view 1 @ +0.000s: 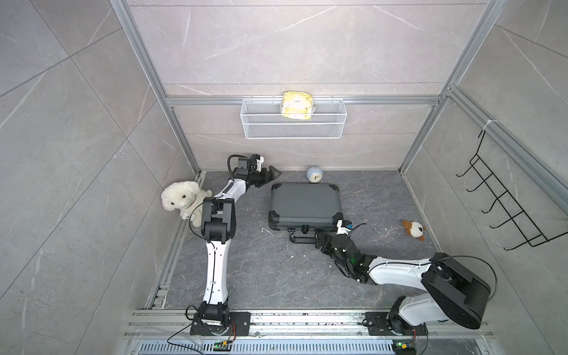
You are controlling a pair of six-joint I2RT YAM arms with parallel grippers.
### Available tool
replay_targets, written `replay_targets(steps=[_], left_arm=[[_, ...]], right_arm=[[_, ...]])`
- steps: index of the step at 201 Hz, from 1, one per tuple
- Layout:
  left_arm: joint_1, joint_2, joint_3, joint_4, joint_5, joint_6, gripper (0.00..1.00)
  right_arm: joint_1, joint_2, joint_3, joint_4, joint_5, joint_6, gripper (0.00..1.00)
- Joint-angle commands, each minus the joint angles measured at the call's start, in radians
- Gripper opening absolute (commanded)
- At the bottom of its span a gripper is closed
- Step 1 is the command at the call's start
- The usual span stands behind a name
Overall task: Open the poker set cases
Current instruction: Adjust the poker set case at the center of the board.
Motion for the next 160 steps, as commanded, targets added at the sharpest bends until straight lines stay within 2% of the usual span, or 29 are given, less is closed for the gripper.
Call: replay_targets(steps=[1, 21, 35, 75, 113, 160], left_arm=[[-0.026, 0.053, 0.089, 0.038, 0.150, -0.022, 0.99], [-0.042, 0.071, 0.108, 0.048, 0.205, -0.035, 0.98], [-0.043, 0.058, 0.068, 0.071, 0.247, -0.056, 0.97], [-0.047, -0.080, -0.198, 0.230, 0.298, -0.104, 0.95], [-0.070, -0.241, -0.461, 0.320, 0.301, -0.113, 0.92], [-0.144, -0.400, -0.660, 0.339, 0.286, -0.082, 0.90]], right_arm=[[-0.009, 0.039, 0.031, 0.081, -0.036, -0.044, 0.88], [-0.036, 0.056, 0.031, 0.114, -0.053, -0.036, 0.88], [-0.060, 0.053, 0.029, 0.121, -0.071, -0.039, 0.88], [-0.160, 0.045, 0.037, 0.120, -0.158, -0.063, 0.88], [-0.262, 0.065, 0.058, 0.126, -0.245, -0.081, 0.88], [-0.391, 0.121, 0.103, 0.141, -0.370, -0.108, 0.88]])
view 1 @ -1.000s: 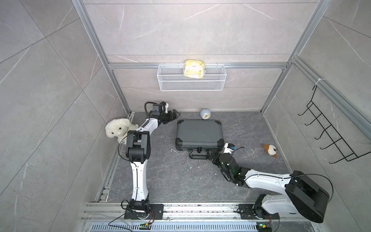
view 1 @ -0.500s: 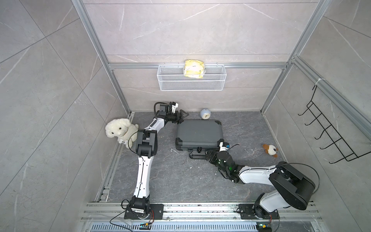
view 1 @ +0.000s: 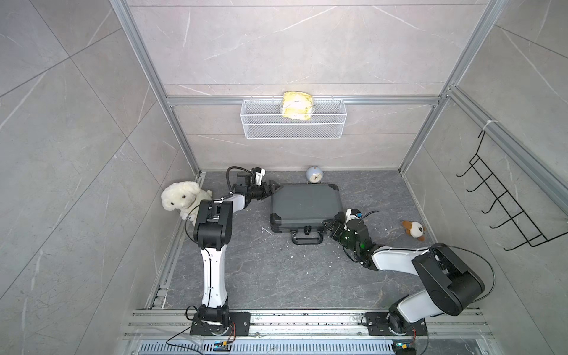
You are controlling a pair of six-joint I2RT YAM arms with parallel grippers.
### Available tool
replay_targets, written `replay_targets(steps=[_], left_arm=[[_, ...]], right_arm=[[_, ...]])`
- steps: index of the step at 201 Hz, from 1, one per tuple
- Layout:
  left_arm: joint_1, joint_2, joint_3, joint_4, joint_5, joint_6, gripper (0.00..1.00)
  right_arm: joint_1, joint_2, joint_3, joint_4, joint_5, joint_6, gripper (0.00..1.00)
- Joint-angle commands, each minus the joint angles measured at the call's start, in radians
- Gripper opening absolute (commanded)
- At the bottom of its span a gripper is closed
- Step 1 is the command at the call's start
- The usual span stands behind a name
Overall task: Open the poker set cases
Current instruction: Adjust the poker set case at the center of the board.
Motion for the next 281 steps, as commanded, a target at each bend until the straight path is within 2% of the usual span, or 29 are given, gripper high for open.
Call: replay_targets(steps=[1, 23, 61, 85, 104, 116, 133, 146, 152, 154, 157, 193, 240, 265, 281], left_arm=[[-0.129, -0.135, -0.073, -0.056, 0.208, -0.018, 0.90], [-0.197, -0.177, -0.122, -0.093, 0.166, 0.008, 0.87], [-0.335, -0.284, -0.296, 0.000, 0.066, -0.039, 0.85], [-0.386, -0.381, -0.383, 0.005, 0.011, -0.042, 0.85], [-0.389, -0.479, -0.401, -0.106, -0.043, 0.024, 0.85], [-0.383, -0.544, -0.380, -0.228, -0.149, 0.107, 0.86], [-0.356, -0.602, -0.338, -0.339, -0.285, 0.176, 0.89], [-0.321, -0.614, -0.309, -0.343, -0.319, 0.177, 0.89], [-0.307, -0.608, -0.291, -0.337, -0.324, 0.173, 0.89], [-0.304, -0.604, -0.285, -0.336, -0.325, 0.171, 0.89], [-0.299, -0.597, -0.274, -0.333, -0.331, 0.171, 0.89], [-0.286, -0.441, -0.093, -0.392, -0.322, 0.243, 0.87], [-0.288, -0.227, 0.118, -0.477, -0.224, 0.292, 0.88], [-0.288, -0.136, 0.216, -0.554, -0.195, 0.303, 0.87], [-0.291, -0.105, 0.225, -0.556, -0.173, 0.288, 0.87]], right_arm=[[-0.066, 0.046, 0.058, 0.038, -0.043, -0.041, 0.88], [-0.107, 0.066, 0.101, 0.020, -0.085, -0.063, 0.88], [-0.194, 0.079, 0.166, -0.025, -0.140, -0.070, 0.88], [-0.239, 0.095, 0.198, -0.063, -0.167, -0.082, 0.89], [-0.272, 0.105, 0.222, -0.108, -0.188, -0.090, 0.89], [-0.285, 0.085, 0.233, -0.186, -0.188, -0.091, 0.89], [-0.294, 0.007, 0.221, -0.336, -0.161, -0.102, 0.90], [-0.303, -0.066, 0.209, -0.459, -0.143, -0.121, 0.92], [-0.308, -0.096, 0.201, -0.507, -0.138, -0.126, 0.93], [-0.309, -0.108, 0.197, -0.519, -0.137, -0.127, 0.98], [-0.313, -0.122, 0.191, -0.536, -0.140, -0.129, 0.99], [-0.364, -0.250, 0.081, -0.623, -0.189, -0.083, 0.99], [-0.379, -0.354, -0.092, -0.524, -0.257, 0.072, 0.94], [-0.378, -0.342, -0.167, -0.405, -0.297, 0.166, 0.94], [-0.380, -0.315, -0.195, -0.341, -0.304, 0.196, 0.94]])
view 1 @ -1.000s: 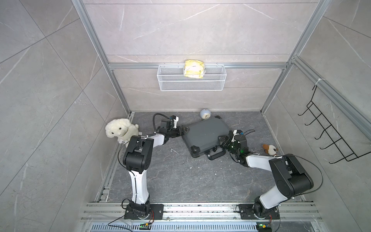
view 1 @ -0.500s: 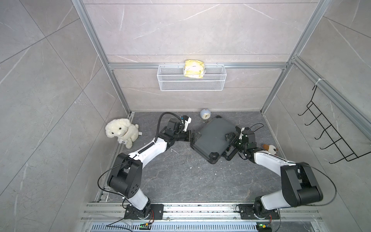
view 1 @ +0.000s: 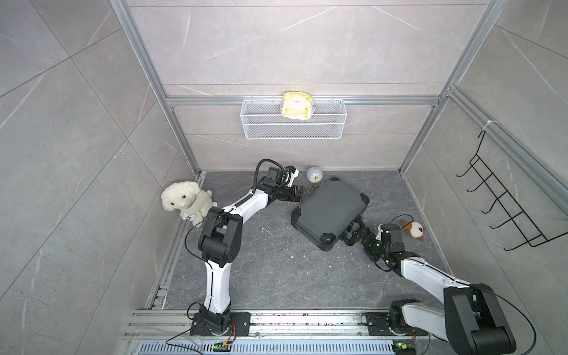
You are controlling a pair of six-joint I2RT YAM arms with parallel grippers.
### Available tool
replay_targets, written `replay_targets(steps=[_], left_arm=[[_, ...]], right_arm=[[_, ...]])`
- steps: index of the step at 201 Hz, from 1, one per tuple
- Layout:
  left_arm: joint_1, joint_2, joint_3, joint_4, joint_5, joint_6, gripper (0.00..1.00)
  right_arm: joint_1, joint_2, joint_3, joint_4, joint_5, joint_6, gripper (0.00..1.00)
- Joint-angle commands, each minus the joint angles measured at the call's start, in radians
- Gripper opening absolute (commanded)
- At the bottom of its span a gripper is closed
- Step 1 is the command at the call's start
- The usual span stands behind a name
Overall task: Open the poker set cases
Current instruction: Adjust the poker set case at the center of the board.
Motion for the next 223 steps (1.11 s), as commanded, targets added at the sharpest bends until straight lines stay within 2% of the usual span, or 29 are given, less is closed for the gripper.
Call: replay_targets(steps=[1, 42, 91, 136, 159, 190, 223], left_arm=[[-0.004, 0.029, 0.055, -0.061, 0.075, 0.024, 0.87], [-0.023, 0.071, 0.048, -0.037, 0.121, -0.018, 0.84], [-0.036, 0.089, 0.047, -0.037, 0.125, -0.030, 0.81], [-0.040, 0.092, 0.054, -0.050, 0.125, -0.029, 0.81], [-0.044, 0.096, 0.054, -0.052, 0.124, -0.034, 0.79], [-0.050, 0.085, 0.033, -0.047, 0.095, -0.033, 0.78], [-0.050, 0.084, 0.019, -0.031, 0.072, -0.042, 0.78]], right_arm=[[0.000, 0.022, -0.041, 0.131, -0.042, 0.101, 0.94], [-0.001, 0.184, -0.075, 0.380, -0.093, 0.176, 0.95], [-0.001, 0.358, -0.104, 0.683, -0.083, 0.235, 0.95], [-0.002, 0.519, -0.152, 1.163, -0.105, 0.296, 0.92], [0.000, 0.595, -0.172, 1.294, -0.112, 0.357, 0.92], [0.004, 0.533, -0.269, 1.206, -0.032, 0.437, 0.92], [0.037, 0.282, -0.250, 0.875, -0.006, 0.400, 0.93]])
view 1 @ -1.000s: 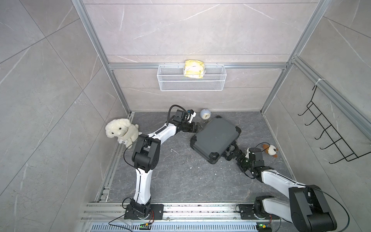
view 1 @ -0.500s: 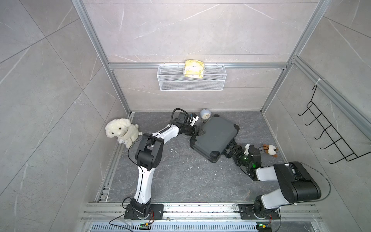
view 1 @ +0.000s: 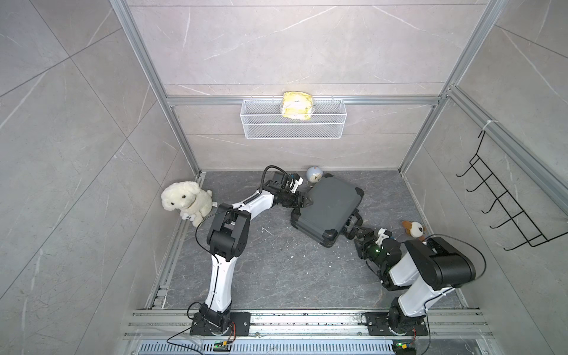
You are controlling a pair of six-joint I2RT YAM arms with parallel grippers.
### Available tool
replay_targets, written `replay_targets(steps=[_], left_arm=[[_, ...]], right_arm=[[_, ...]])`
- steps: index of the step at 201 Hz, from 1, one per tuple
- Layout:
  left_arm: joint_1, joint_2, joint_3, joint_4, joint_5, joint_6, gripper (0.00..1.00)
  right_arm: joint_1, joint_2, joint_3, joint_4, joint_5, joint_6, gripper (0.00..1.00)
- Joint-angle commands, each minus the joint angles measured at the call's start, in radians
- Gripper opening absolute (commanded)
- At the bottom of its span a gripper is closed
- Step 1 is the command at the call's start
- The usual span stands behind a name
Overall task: Open the poker set cases
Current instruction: Adjust the poker set case at the center of the board.
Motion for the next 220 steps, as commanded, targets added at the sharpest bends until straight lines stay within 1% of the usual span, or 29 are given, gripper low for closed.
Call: replay_targets(steps=[1, 14, 26, 36, 51, 72, 89, 106, 134, 153, 169, 197, 220], left_arm=[[-0.021, 0.007, 0.000, 0.011, 0.022, -0.019, 0.78], [-0.021, 0.009, 0.004, 0.011, 0.019, -0.025, 0.77], [-0.022, 0.009, 0.007, 0.010, 0.014, -0.027, 0.77], [-0.021, 0.007, 0.009, 0.010, 0.010, -0.031, 0.77], [-0.022, 0.001, 0.007, 0.011, 0.001, -0.033, 0.77], [-0.021, -0.006, 0.006, 0.009, -0.002, -0.038, 0.77], [-0.022, -0.008, 0.006, 0.005, -0.001, -0.038, 0.77], [-0.021, -0.013, 0.006, -0.001, -0.005, -0.038, 0.77], [-0.021, -0.021, 0.004, -0.012, -0.008, -0.029, 0.77], [-0.022, -0.021, 0.006, -0.020, -0.009, -0.026, 0.77], [-0.022, -0.019, 0.007, -0.021, -0.008, -0.025, 0.77], [-0.024, -0.012, 0.000, -0.012, 0.002, -0.038, 0.77], [-0.029, -0.016, -0.018, -0.009, 0.002, -0.039, 0.76]], right_arm=[[0.031, -0.156, 0.019, -0.292, 0.026, -0.002, 0.93], [0.059, -0.249, 0.041, -0.420, 0.051, -0.016, 0.94], [0.087, -0.310, 0.052, -0.493, 0.075, -0.013, 0.94], [0.111, -0.339, 0.051, -0.515, 0.100, 0.001, 0.95], [0.142, -0.341, 0.052, -0.503, 0.128, 0.019, 0.95], [0.201, -0.276, 0.066, -0.422, 0.174, 0.048, 0.95], [0.260, -0.184, 0.088, -0.336, 0.214, 0.072, 0.95], [0.293, -0.098, 0.105, -0.260, 0.265, 0.087, 0.94], [0.311, 0.002, 0.104, -0.146, 0.365, 0.104, 0.93], [0.316, 0.023, 0.101, -0.111, 0.434, 0.107, 0.93], [0.325, 0.037, 0.093, -0.044, 0.496, 0.097, 0.92], [0.328, 0.104, 0.085, 0.144, 0.587, 0.080, 0.92], [0.329, 0.130, 0.121, 0.146, 0.609, 0.088, 0.92]])
